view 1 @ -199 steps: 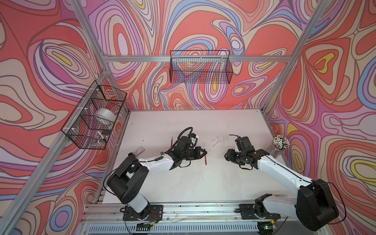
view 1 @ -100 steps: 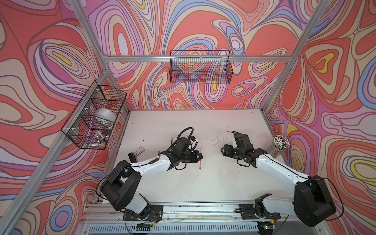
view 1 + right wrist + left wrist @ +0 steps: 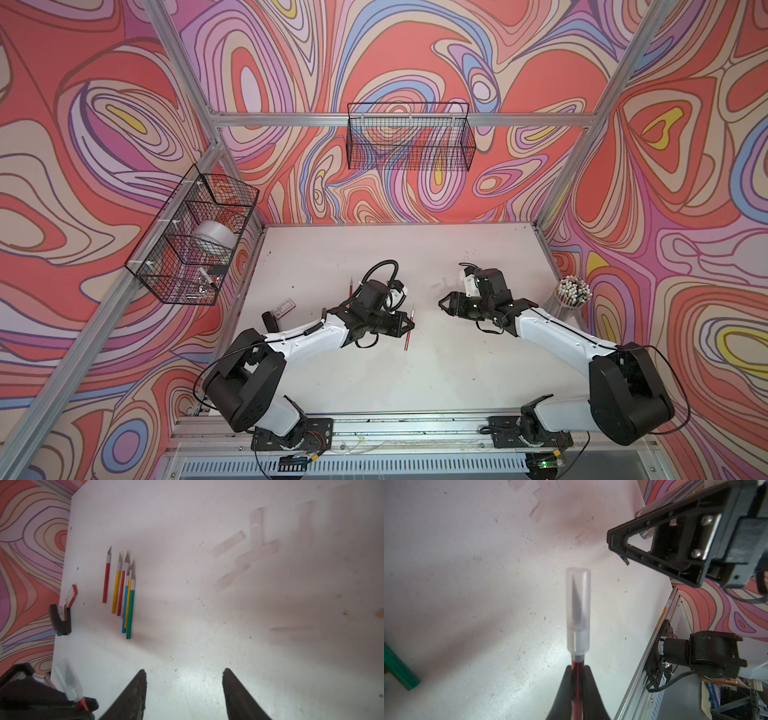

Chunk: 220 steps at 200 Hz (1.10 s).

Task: Remove protective caps from carving knives
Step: Remove the protective sleeve from the carving knife.

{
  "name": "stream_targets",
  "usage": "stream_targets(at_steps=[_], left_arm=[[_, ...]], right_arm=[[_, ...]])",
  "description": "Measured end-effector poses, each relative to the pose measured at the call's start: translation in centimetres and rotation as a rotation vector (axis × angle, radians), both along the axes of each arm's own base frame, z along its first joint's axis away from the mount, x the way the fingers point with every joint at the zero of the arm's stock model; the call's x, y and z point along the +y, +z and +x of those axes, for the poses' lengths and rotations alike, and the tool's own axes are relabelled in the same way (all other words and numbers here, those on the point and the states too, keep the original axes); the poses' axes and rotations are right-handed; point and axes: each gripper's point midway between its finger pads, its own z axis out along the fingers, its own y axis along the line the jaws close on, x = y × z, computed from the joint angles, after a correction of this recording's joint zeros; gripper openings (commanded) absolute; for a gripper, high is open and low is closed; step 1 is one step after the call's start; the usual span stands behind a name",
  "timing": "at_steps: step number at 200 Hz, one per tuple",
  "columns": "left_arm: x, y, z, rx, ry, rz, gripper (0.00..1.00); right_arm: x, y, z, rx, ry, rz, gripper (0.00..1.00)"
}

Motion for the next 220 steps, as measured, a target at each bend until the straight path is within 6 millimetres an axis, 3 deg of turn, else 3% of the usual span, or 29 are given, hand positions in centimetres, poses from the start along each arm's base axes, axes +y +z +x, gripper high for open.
stream_targets(at_steps=[52, 98, 148, 220], left_arm=[[-0.1, 0.3, 0.0, -0.004, -0.012, -0.003, 0.05], [-0.2, 0.3, 0.0, -0.001, -0.010, -0.005, 0.04], [-0.2, 0.2, 0.0, 0.010, 0.001, -0.008, 0.02], [-0.1, -0.6, 0.1, 0.050, 0.029, 0.003, 0.02]], right_arm=[[4.7, 1.1, -0.7, 0.000, 0.134, 0.164, 0.48], [7.2, 1.6, -0.7, 0.002, 0.185, 0.231, 0.46], [7.6, 2.0, -0.4, -0.005, 0.165, 0.248, 0.36], [7.5, 3.6, -0.4, -0.046, 0.158, 0.263, 0.36]])
